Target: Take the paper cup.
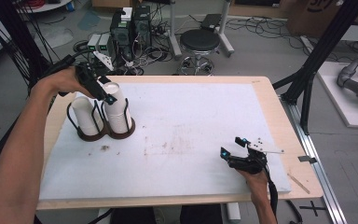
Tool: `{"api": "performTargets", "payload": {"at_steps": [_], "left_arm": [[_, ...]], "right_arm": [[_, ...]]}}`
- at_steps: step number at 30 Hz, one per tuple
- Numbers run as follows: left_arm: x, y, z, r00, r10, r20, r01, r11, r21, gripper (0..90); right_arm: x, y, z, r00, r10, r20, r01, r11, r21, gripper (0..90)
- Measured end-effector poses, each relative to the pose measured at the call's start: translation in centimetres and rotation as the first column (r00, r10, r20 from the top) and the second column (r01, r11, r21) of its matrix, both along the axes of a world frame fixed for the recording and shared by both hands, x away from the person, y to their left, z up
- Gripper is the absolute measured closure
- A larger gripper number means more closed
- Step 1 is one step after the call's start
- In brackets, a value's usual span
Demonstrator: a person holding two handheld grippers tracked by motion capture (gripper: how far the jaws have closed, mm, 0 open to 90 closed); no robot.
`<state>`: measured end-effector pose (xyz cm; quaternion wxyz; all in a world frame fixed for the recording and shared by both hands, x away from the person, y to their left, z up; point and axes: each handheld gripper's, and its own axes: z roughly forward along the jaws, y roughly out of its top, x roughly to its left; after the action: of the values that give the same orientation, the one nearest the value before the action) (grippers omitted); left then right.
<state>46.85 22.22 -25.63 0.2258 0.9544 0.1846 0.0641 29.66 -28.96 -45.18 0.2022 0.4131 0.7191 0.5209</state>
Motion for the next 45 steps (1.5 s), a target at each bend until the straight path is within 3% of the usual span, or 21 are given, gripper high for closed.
{"api": "performTargets", "payload": {"at_steps": [2, 7, 26, 31, 42, 45], "left_arm": [[0.0, -0.1, 0.0, 1.0000, 0.010, 0.000, -0.010, 0.9999, -0.013, 17.6], [0.1, -0.2, 0.0, 0.9998, -0.014, -0.012, 0.014, 0.9998, -0.015, 30.6], [0.1, -0.2, 0.1, 0.9999, 0.000, -0.014, 0.000, 0.9999, -0.012, 31.7], [-0.1, 0.2, 0.6, 0.9998, 0.017, -0.007, -0.017, 0.9983, -0.056, 32.4], [-0.3, 0.4, 1.1, 0.9998, 0.019, 0.006, -0.019, 0.9974, -0.070, 32.6], [-0.5, 0.8, 1.9, 0.9992, 0.029, 0.028, -0.026, 0.9935, -0.111, 33.4]], "right_arm": [[0.0, 0.0, 0.0, 1.0000, 0.001, 0.000, -0.001, 1.0000, -0.001, 18.5], [0.0, 0.0, 0.0, 1.0000, 0.000, 0.005, 0.000, 1.0000, -0.003, 18.5], [0.0, 0.0, 0.0, 1.0000, 0.001, 0.005, -0.001, 1.0000, -0.006, 18.5], [0.0, 0.0, 0.0, 1.0000, 0.003, -0.002, -0.003, 1.0000, -0.007, 18.5], [0.0, 0.1, 0.0, 1.0000, 0.003, -0.002, -0.003, 1.0000, -0.008, 18.5], [0.0, 0.1, 0.0, 1.0000, 0.002, -0.004, -0.002, 1.0000, -0.007, 18.5]]}}
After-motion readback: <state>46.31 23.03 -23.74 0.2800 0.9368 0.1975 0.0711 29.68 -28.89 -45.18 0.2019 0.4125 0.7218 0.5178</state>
